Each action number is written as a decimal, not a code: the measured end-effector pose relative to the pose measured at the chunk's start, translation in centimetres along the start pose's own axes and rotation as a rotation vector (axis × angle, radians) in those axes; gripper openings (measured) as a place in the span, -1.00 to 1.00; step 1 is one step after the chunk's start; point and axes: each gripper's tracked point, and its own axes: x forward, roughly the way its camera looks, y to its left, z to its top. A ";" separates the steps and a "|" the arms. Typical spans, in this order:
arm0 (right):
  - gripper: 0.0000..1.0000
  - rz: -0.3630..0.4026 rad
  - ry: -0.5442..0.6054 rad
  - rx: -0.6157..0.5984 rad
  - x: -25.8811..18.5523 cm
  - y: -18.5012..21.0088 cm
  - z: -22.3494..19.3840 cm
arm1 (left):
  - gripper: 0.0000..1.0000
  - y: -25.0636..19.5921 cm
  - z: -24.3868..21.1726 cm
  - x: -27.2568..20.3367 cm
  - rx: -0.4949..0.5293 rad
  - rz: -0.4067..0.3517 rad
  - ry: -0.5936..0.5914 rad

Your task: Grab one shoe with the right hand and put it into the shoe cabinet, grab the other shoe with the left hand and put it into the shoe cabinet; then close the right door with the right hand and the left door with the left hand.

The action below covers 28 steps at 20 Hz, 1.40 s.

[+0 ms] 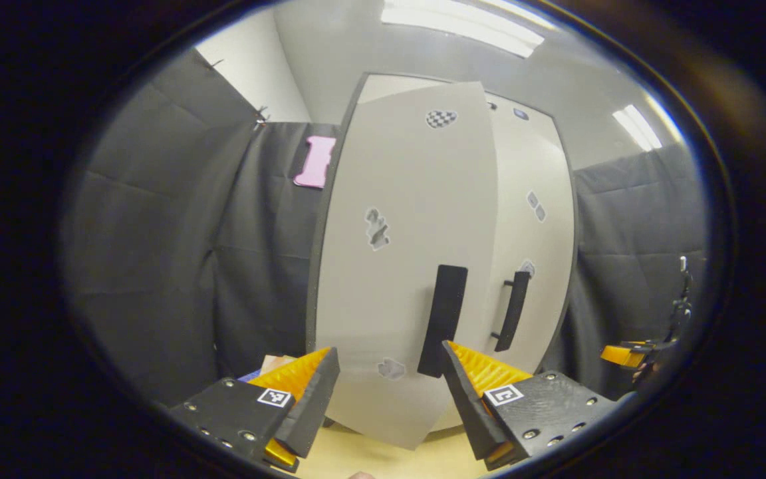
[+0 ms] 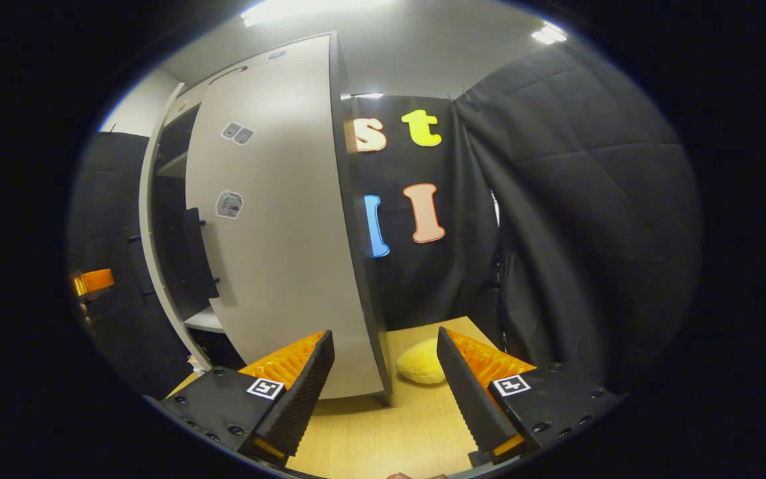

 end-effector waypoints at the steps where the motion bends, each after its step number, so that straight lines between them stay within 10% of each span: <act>1: 0.96 0.023 -0.016 -0.008 0.4 0.4 0.5 | 0.89 0.3 0.2 -0.8 -0.007 0.031 -0.013; 13: 0.96 0.247 0.010 -0.146 1.9 6.9 0.3 | 0.92 5.7 1.2 -3.7 0.005 0.192 -0.031; 28: 0.96 0.109 -0.086 -0.081 -2.4 12.6 3.7 | 0.77 7.5 2.3 -3.0 0.133 0.097 -0.092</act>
